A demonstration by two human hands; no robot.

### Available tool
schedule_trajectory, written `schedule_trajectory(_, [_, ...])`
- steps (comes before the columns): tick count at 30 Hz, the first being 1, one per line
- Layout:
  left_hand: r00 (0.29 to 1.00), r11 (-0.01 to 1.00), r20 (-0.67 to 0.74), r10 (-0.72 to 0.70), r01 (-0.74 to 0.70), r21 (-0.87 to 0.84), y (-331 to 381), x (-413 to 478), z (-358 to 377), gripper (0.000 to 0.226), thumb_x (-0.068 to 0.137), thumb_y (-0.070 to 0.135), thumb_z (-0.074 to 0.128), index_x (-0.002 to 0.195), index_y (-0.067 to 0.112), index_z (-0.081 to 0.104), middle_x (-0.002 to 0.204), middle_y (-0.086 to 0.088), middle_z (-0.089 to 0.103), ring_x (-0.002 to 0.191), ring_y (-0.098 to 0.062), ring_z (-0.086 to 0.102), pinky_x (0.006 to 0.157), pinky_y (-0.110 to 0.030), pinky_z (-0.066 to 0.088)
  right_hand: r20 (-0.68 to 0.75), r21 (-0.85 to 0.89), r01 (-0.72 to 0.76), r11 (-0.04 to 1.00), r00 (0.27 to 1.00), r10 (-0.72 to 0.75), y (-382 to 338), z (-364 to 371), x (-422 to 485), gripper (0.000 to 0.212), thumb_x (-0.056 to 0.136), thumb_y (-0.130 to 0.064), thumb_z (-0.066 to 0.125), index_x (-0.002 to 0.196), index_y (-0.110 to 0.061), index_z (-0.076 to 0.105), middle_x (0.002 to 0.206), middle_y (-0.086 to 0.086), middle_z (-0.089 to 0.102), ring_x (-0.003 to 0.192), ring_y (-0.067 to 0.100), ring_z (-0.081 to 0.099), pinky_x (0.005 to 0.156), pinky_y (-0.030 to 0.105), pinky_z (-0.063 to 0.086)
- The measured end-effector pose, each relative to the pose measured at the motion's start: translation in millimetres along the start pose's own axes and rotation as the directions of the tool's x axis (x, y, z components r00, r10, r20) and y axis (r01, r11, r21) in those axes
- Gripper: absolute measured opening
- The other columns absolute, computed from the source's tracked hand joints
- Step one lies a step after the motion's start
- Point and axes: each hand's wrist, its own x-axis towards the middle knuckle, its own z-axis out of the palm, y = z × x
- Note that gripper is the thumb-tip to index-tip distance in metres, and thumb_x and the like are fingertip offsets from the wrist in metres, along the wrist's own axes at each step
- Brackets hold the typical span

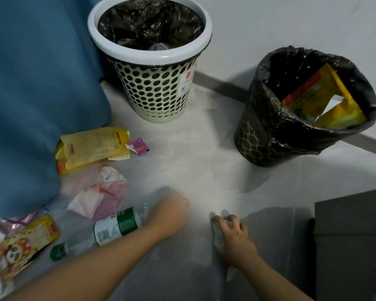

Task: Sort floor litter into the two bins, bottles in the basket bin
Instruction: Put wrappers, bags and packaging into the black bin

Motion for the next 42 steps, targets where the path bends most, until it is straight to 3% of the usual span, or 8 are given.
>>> schedule_trajectory(6, [0.999,0.998,-0.031,0.006,-0.007,-0.059,-5,-3,2,0.037,0.087,0.020,0.050,0.123,0.020,0.053,0.127,-0.001,0.049,0.121,-0.022,0.043,0.099,-0.031,0.039,0.024,0.064,0.024,0.998,0.999,-0.026,-8,-2,12,0.062,0.084,-0.021,0.060,0.139,-0.031,0.033,0.129,0.009,0.032,0.115,0.033,0.045,0.095,0.035,0.044])
schedule_trajectory(15, [0.982,0.986,-0.189,0.018,-0.049,-0.162,-15,-10,-20,0.031,0.088,0.016,0.052,0.119,0.018,0.057,0.125,-0.001,0.053,0.118,-0.019,0.048,0.095,-0.031,0.041,-0.133,0.205,0.190,0.960,0.977,-0.165,-63,-24,36,0.019,0.086,-0.015,0.059,0.102,-0.009,0.068,0.105,0.013,0.058,0.096,0.029,0.058,0.073,0.019,0.034])
schedule_trajectory(19, [0.966,0.984,-0.260,0.008,-0.054,-0.171,-30,-13,-40,0.031,0.087,0.014,0.054,0.117,0.016,0.060,0.121,-0.002,0.056,0.112,-0.020,0.052,0.092,-0.026,0.038,-0.206,0.280,0.267,0.922,0.955,-0.215,-96,-43,40,0.019,0.085,-0.013,0.062,0.100,-0.006,0.070,0.106,0.014,0.060,0.098,0.026,0.060,0.074,0.009,0.030])
schedule_trajectory(25, [0.937,0.970,-0.320,-0.138,0.063,-0.233,-62,-16,-62,0.032,0.087,0.014,0.052,0.118,0.017,0.058,0.121,-0.001,0.055,0.113,-0.017,0.052,0.087,-0.023,0.038,-0.239,0.294,0.313,0.903,0.939,-0.247,-137,-61,57,0.023,0.080,-0.009,0.065,0.103,-0.008,0.069,0.108,0.012,0.059,0.101,0.027,0.061,0.084,0.017,0.039])
schedule_trajectory(34, [0.836,0.943,-0.440,-0.329,0.263,-0.206,-109,-14,-80,0.029,0.087,0.016,0.050,0.114,0.021,0.059,0.124,0.000,0.054,0.121,-0.021,0.040,0.096,-0.031,0.035,-0.208,0.119,0.391,0.913,0.909,-0.362,-175,-54,85,0.028,0.075,-0.020,0.075,0.100,-0.012,0.068,0.109,0.009,0.064,0.096,0.021,0.062,0.077,0.008,0.032])
schedule_trajectory(37, [0.789,0.916,-0.482,-0.380,0.394,-0.076,-124,-15,-82,0.034,0.088,0.024,0.048,0.122,0.029,0.053,0.134,0.004,0.045,0.127,-0.021,0.031,0.103,-0.035,0.025,-0.216,0.116,0.380,0.918,0.911,-0.350,-182,-54,91,0.025,0.080,-0.013,0.070,0.104,-0.009,0.066,0.111,0.010,0.059,0.097,0.025,0.060,0.072,0.009,0.030])
schedule_trajectory(40, [0.775,0.835,-0.351,-0.526,0.548,-0.043,-142,-18,-77,0.055,0.091,0.032,0.047,0.142,0.034,0.026,0.156,-0.001,0.006,0.143,-0.031,-0.002,0.115,-0.051,0.014,-0.234,0.137,0.367,0.920,0.915,-0.330,-187,-50,93,0.025,0.082,-0.005,0.065,0.107,-0.008,0.066,0.112,0.012,0.057,0.099,0.029,0.059,0.071,0.012,0.030])
schedule_trajectory(42, [0.763,0.800,-0.257,-0.592,0.596,-0.071,-152,-16,-74,0.064,0.092,0.035,0.047,0.145,0.038,0.013,0.157,-0.001,-0.015,0.142,-0.037,-0.016,0.115,-0.058,0.009,-0.227,0.131,0.380,0.916,0.911,-0.345,-190,-47,92,0.026,0.082,-0.005,0.065,0.108,-0.007,0.066,0.113,0.013,0.057,0.100,0.029,0.058,0.071,0.013,0.030])
